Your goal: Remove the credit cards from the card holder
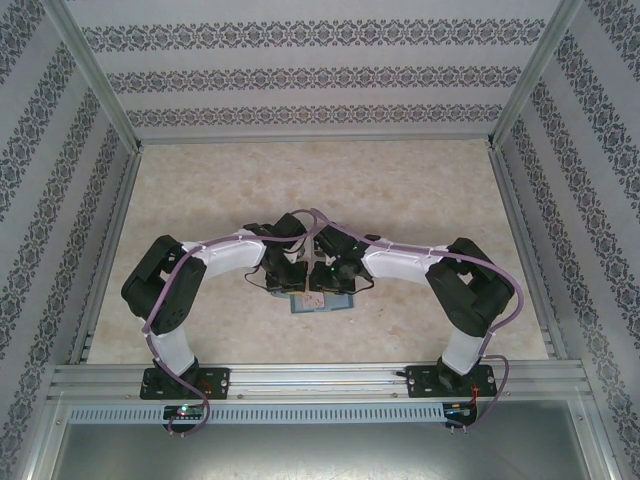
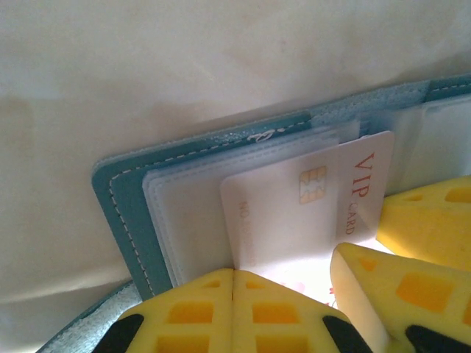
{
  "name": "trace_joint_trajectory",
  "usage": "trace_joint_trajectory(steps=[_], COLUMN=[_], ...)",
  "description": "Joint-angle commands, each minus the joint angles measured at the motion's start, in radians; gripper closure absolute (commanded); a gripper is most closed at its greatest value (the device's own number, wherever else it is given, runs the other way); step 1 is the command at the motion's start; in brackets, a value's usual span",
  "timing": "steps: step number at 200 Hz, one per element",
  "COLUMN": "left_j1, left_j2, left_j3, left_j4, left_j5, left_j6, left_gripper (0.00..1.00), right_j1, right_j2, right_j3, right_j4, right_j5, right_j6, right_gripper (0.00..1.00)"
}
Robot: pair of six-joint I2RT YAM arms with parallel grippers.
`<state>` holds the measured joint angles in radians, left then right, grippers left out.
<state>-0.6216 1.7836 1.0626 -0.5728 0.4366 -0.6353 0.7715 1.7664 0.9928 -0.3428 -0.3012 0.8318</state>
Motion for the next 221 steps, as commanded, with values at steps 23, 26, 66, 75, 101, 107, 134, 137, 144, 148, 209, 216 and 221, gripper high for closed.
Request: trace_joint_trajectory(steps=[23, 26, 66, 75, 101, 107, 134, 137, 144, 148, 209, 216, 221], left_j1=[-0.012, -0.012, -0.012, -0.012, -0.012, -0.012, -0.012, -0.012, -0.012, -0.013, -0.012, -0.012, -0.013], left_j2=[0.029, 0.029, 0.033, 0.033, 0.031, 0.03, 0.028, 0.028, 0.03, 0.029, 0.016, 0.014, 0.011], left_j3=[-0.026, -0.026, -0.026, -0.027, -0.029, -0.031, -0.034, -0.035, -0.034, -0.034, -0.04, -0.04, -0.042], left_j4=[-0.058, -0.058, -0.053, -0.051, -0.051, -0.051, -0.047, -0.046, -0.045, -0.045, -0.044, -0.045, -0.045], left_j5=[-0.036, -0.036, -0.036, -0.035, -0.033, -0.034, -0.032, -0.032, -0.031, -0.031, -0.035, -0.036, -0.038], left_j6=[0.008, 0.007, 0.005, 0.005, 0.007, 0.007, 0.006, 0.007, 0.007, 0.007, 0.009, 0.009, 0.009], left_gripper=[1.0, 1.0, 1.0, 1.0, 1.0, 1.0, 1.0, 1.0, 1.0, 1.0, 1.0, 1.0, 1.0], right_j1=[-0.021, -0.023, -0.041, -0.045, -0.053, -0.052, -0.054, -0.054, -0.055, -0.056, -0.065, -0.066, -0.068], right_j2=[-0.044, -0.05, -0.106, -0.108, -0.103, -0.101, -0.084, -0.081, -0.076, -0.075, -0.116, -0.119, -0.123], right_j3=[-0.077, -0.08, -0.122, -0.13, -0.15, -0.156, -0.163, -0.163, -0.164, -0.166, -0.18, -0.178, -0.177], right_j4=[0.097, 0.103, 0.174, 0.192, 0.247, 0.261, 0.285, 0.287, 0.289, 0.291, 0.224, 0.209, 0.198], right_j5=[-0.054, -0.058, -0.108, -0.124, -0.158, -0.164, -0.175, -0.176, -0.177, -0.176, -0.118, -0.108, -0.102], right_j6=[0.017, 0.019, 0.045, 0.051, 0.075, 0.081, 0.085, 0.086, 0.086, 0.088, 0.065, 0.058, 0.053], right_gripper=[0.7, 0.71, 0.73, 0.73, 0.75, 0.76, 0.77, 0.77, 0.78, 0.78, 0.85, 0.86, 0.86])
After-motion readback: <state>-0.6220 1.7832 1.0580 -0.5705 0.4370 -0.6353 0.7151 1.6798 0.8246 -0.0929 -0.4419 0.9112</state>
